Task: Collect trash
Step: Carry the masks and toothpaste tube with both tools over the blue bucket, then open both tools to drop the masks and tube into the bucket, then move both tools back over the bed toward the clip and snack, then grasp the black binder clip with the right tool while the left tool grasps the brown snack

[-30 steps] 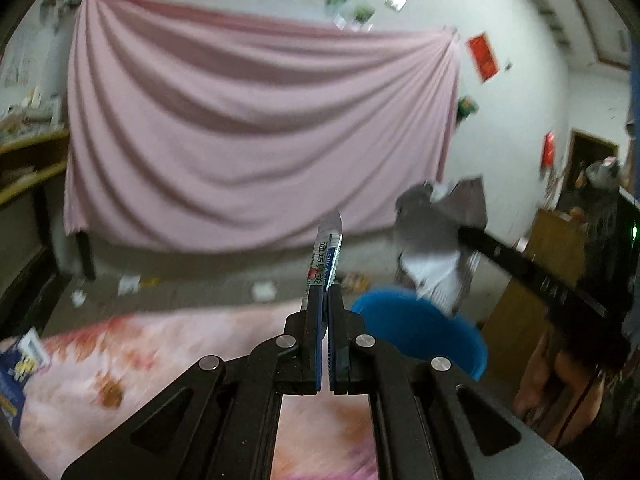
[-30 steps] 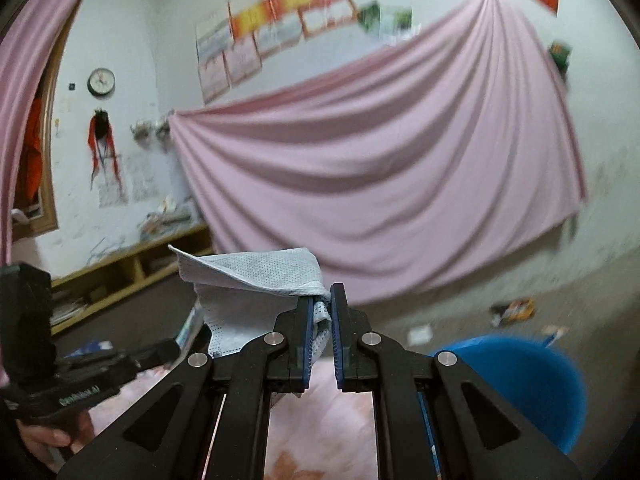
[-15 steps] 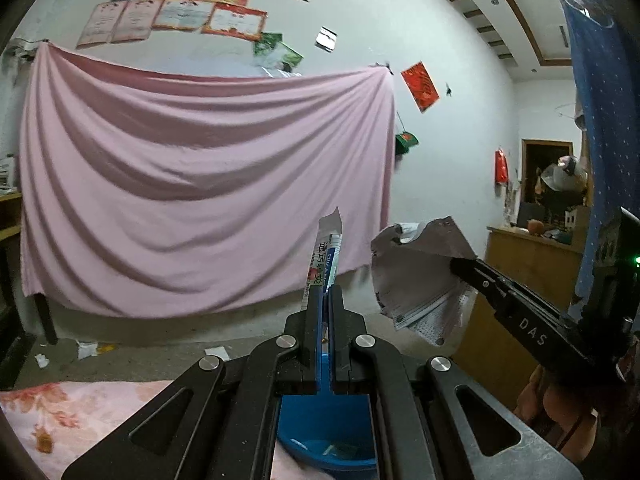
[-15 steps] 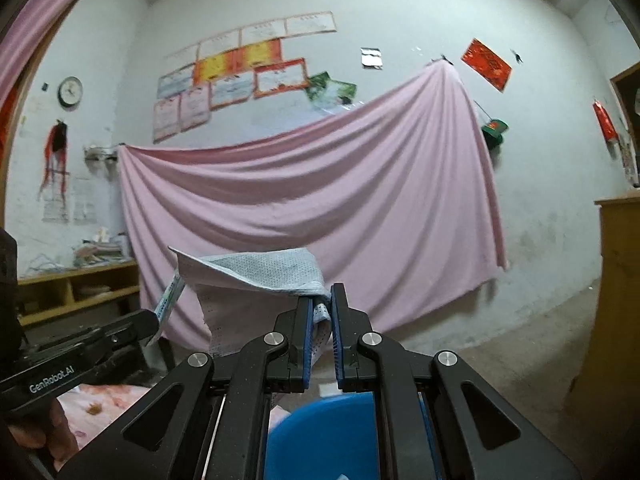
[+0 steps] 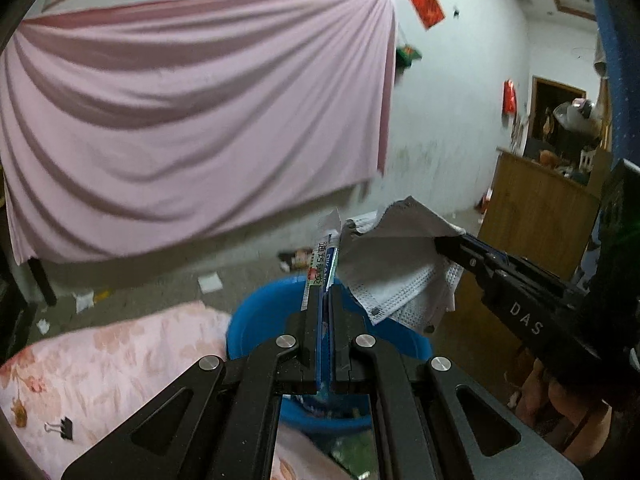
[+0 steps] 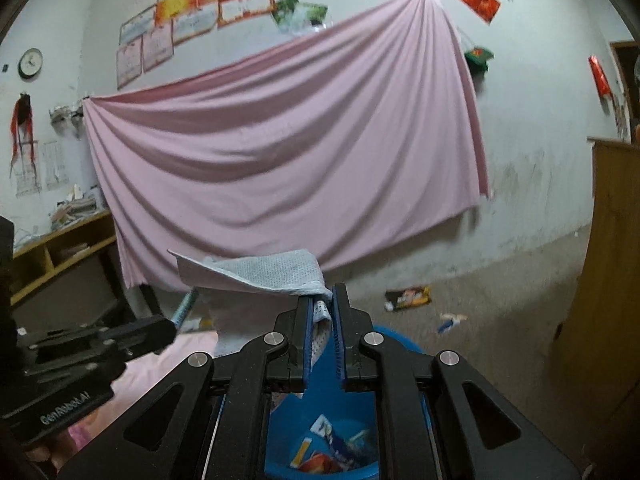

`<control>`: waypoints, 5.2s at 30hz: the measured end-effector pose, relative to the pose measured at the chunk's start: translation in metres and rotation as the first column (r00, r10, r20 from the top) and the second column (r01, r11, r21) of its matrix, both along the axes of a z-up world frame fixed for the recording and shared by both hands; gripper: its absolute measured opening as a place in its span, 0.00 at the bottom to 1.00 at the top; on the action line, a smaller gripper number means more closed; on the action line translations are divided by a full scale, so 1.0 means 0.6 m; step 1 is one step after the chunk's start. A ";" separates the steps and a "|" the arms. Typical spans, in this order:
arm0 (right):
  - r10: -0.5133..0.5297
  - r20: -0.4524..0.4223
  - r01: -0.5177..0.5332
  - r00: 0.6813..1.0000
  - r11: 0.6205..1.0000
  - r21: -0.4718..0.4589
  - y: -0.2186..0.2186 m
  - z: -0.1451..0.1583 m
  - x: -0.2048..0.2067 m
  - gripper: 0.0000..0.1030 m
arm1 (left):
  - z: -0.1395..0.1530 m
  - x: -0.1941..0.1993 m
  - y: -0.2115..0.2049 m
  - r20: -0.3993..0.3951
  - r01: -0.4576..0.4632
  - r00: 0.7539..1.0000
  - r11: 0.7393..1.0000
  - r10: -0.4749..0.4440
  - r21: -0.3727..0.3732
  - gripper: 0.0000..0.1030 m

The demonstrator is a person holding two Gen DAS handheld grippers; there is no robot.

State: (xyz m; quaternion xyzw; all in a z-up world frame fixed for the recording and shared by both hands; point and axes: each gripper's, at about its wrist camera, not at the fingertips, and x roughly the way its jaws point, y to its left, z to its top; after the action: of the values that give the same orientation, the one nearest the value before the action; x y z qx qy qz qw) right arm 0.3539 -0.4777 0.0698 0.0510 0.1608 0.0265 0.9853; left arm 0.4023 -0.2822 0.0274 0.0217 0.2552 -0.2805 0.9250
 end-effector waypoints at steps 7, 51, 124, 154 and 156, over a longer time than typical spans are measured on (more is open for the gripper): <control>0.015 -0.102 -0.013 0.995 1.000 0.027 -0.007 -0.027 0.018 0.09 | -0.038 0.000 -0.011 -0.106 0.000 0.994 0.999 0.004 0.039 0.01; -0.019 -0.517 -0.010 0.856 0.998 -0.054 -0.025 -0.116 0.089 0.79 | -0.039 0.009 0.054 -0.306 -0.123 0.944 0.992 0.120 0.010 0.23; 0.518 -0.135 -0.526 0.844 0.850 -0.029 0.429 -0.065 0.107 0.96 | -0.040 -0.128 0.534 0.039 -0.582 0.813 0.813 0.581 0.026 0.97; 0.585 -0.634 -0.766 0.506 0.642 -0.019 0.545 -0.191 0.145 0.25 | -0.175 0.029 0.524 -0.398 -0.389 0.818 0.910 0.414 0.147 0.15; 0.590 -0.630 -0.769 0.506 0.639 -0.020 0.543 -0.189 0.144 0.25 | -0.173 0.028 0.519 -0.390 -0.386 0.823 0.910 0.414 0.150 0.15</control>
State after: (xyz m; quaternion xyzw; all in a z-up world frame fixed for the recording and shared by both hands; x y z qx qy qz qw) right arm 0.4403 -0.1516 -0.0436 -0.1606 0.4558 0.3749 0.7912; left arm 0.4189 0.0294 -0.0764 -0.0621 0.4527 -0.0699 0.8867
